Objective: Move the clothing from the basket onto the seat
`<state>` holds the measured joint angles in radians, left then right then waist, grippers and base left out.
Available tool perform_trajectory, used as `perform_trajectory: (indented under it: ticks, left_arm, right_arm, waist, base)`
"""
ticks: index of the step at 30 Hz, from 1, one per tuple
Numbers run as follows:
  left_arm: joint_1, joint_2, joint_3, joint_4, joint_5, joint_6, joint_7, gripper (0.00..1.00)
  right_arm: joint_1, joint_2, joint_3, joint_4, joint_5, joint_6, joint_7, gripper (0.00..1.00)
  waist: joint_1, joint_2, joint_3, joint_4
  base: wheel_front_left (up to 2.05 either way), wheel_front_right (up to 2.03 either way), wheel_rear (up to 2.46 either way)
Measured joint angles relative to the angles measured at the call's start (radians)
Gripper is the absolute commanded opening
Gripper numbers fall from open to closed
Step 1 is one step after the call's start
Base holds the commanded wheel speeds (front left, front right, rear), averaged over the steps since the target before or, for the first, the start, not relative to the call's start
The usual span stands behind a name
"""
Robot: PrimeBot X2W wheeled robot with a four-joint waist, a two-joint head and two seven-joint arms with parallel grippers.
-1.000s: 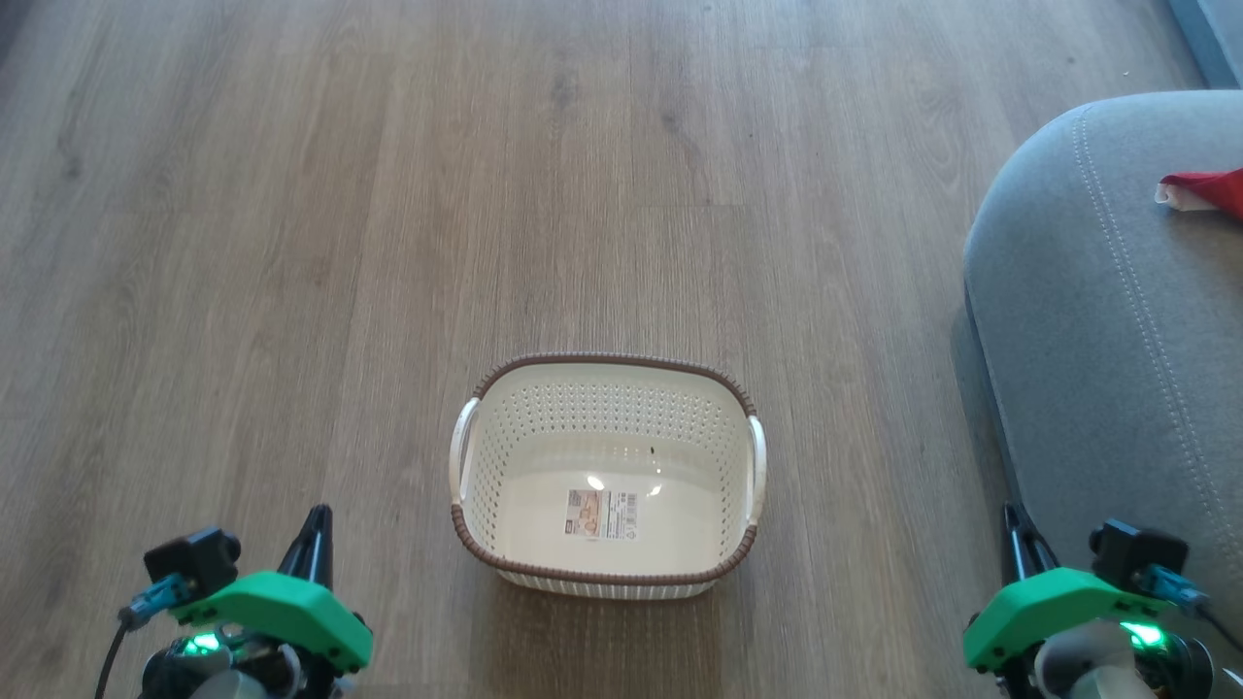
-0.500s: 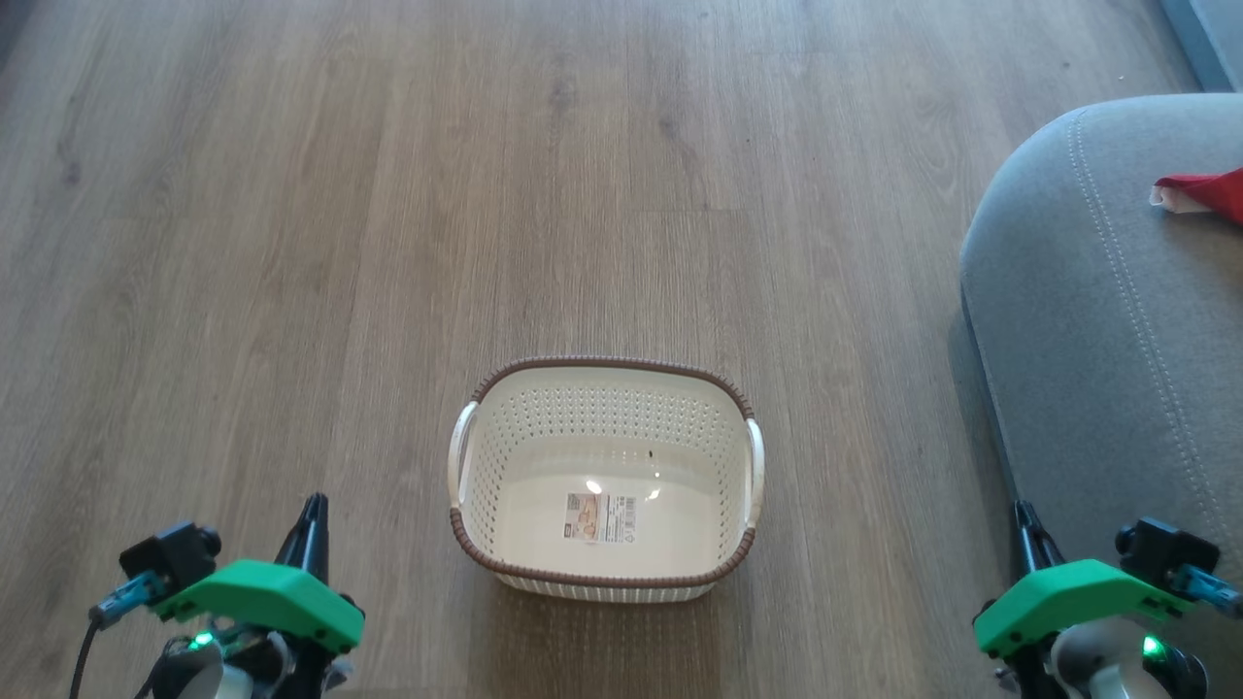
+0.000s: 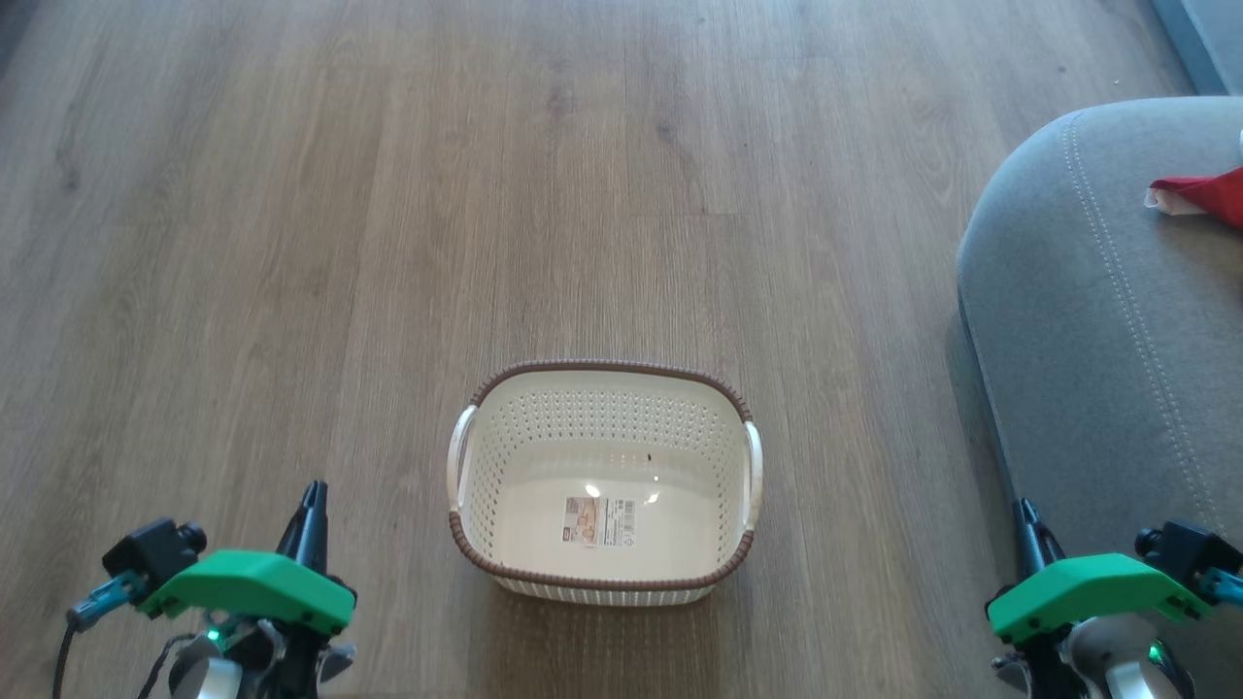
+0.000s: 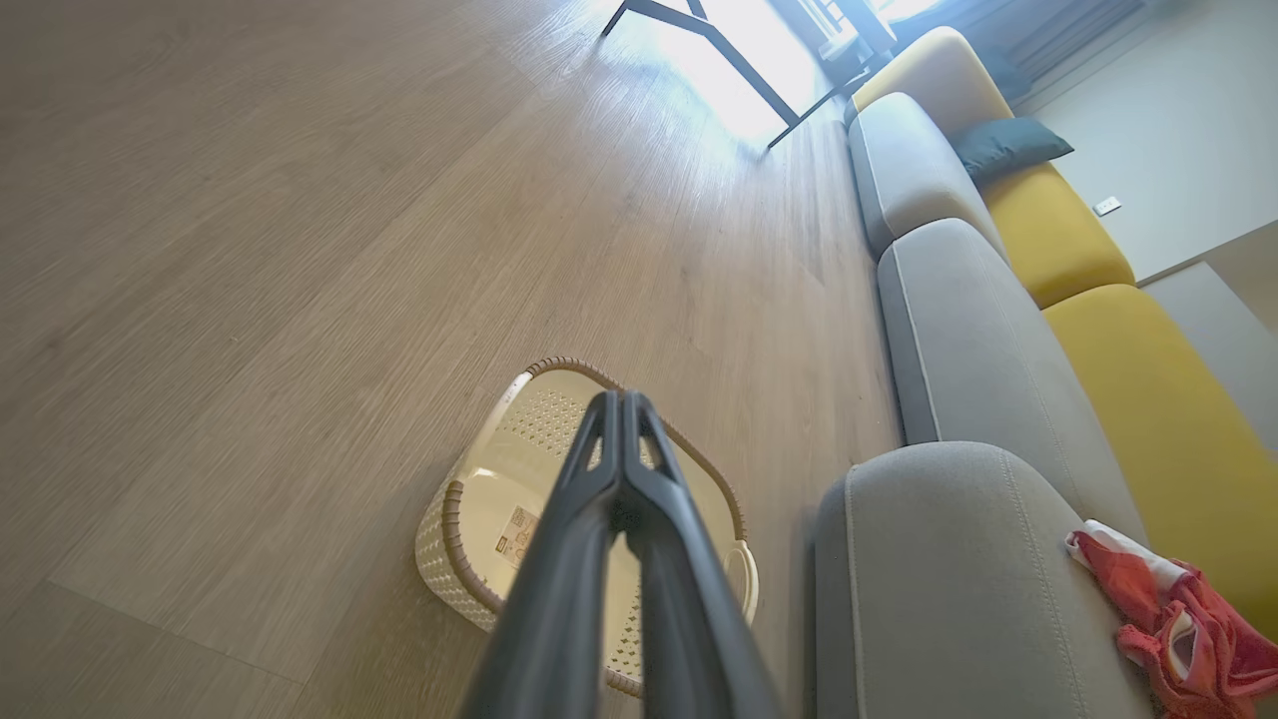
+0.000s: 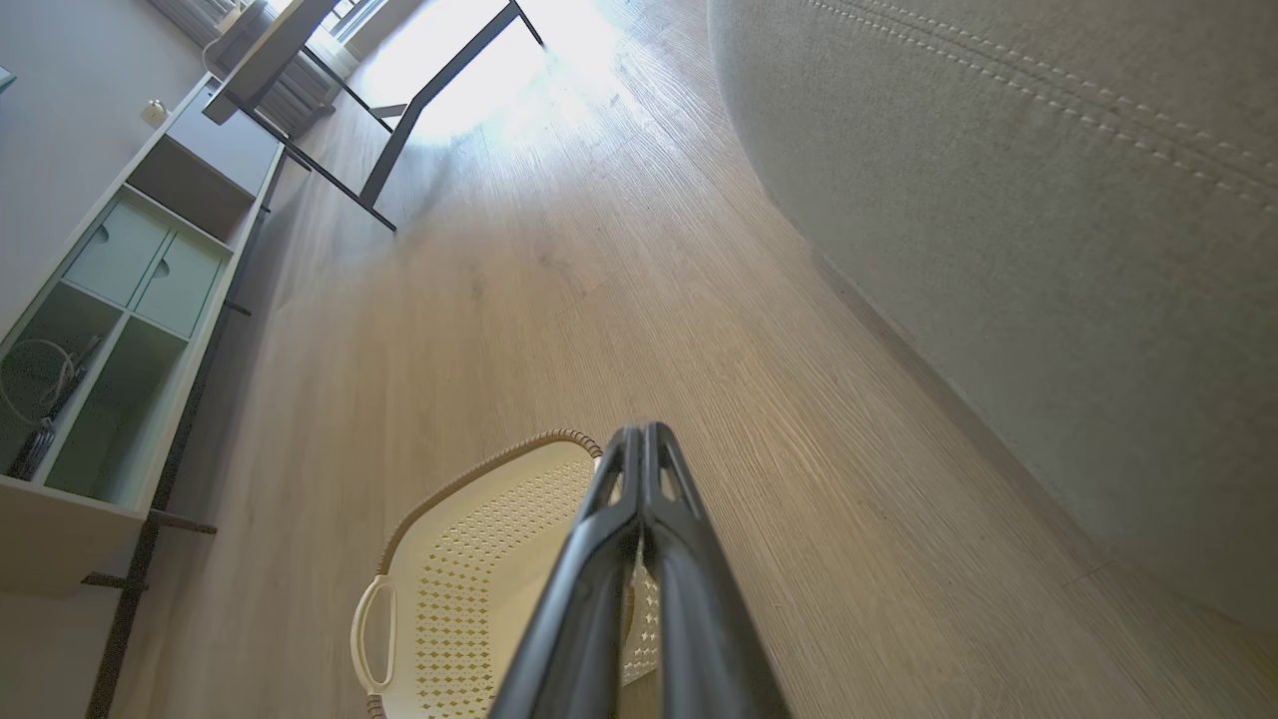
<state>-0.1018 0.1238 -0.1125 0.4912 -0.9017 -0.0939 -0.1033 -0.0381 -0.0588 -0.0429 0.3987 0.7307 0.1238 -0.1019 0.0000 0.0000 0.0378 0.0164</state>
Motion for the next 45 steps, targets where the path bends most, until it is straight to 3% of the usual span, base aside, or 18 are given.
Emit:
perform_trajectory:
  ticks: [45]
  left_arm:
    - [0.006, -0.045, 0.116, -0.123, -0.418, -0.013, 0.130, 0.00]
  right_arm:
    - [-0.004, 0.009, -0.053, -0.069, 0.521, 0.000, 0.127, 0.00]
  waist:
    - [0.0000, 0.0000, -0.021, -0.010]
  base:
    - [0.00, 0.00, 0.00]
